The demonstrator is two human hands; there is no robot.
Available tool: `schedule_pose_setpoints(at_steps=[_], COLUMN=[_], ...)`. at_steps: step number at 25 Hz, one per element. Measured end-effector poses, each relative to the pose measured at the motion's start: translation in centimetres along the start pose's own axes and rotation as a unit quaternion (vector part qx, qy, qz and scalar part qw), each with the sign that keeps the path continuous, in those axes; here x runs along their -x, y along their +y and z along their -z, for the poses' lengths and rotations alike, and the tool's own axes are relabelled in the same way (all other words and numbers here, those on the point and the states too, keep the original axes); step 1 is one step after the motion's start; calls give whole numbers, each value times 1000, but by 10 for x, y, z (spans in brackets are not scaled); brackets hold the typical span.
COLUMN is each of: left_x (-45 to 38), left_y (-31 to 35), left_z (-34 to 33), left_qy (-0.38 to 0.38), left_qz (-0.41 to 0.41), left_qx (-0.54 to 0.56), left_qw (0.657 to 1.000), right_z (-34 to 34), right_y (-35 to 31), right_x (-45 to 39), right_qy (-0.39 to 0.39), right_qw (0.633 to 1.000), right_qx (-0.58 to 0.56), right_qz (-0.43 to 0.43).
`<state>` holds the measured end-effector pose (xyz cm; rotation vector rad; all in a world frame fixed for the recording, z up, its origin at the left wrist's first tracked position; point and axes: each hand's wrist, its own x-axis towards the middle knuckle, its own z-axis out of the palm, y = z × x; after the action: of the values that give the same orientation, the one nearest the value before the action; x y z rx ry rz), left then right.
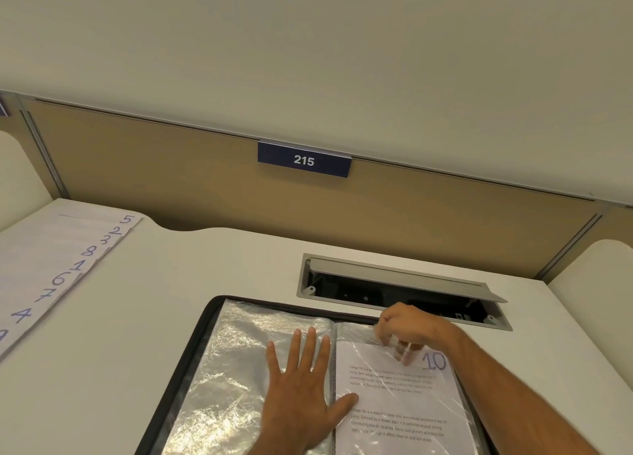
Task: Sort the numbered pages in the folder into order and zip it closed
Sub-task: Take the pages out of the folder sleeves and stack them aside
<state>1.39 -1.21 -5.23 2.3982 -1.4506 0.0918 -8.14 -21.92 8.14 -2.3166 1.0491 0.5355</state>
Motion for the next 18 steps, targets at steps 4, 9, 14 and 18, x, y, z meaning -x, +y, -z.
schedule_pose_setpoints(at_steps=[4, 9, 14, 18], left_x=[-2, -1, -1, -2], left_y=[0, 1, 1, 2], left_z=[-1, 2, 7, 8], left_qy=[8, 8, -11, -27], left_qz=[0, -4, -5, -4], left_qx=[8, 9, 11, 24], left_qw=[1000, 1000, 1000, 999], right_z=[2, -4, 4, 22], right_y=[4, 5, 6, 1], right_x=[-16, -25, -34, -39], right_qy=[-25, -75, 62, 243], right_qw=[999, 990, 993, 962], right_qx=[27, 116, 98, 123], right_qz=[-26, -34, 12, 15])
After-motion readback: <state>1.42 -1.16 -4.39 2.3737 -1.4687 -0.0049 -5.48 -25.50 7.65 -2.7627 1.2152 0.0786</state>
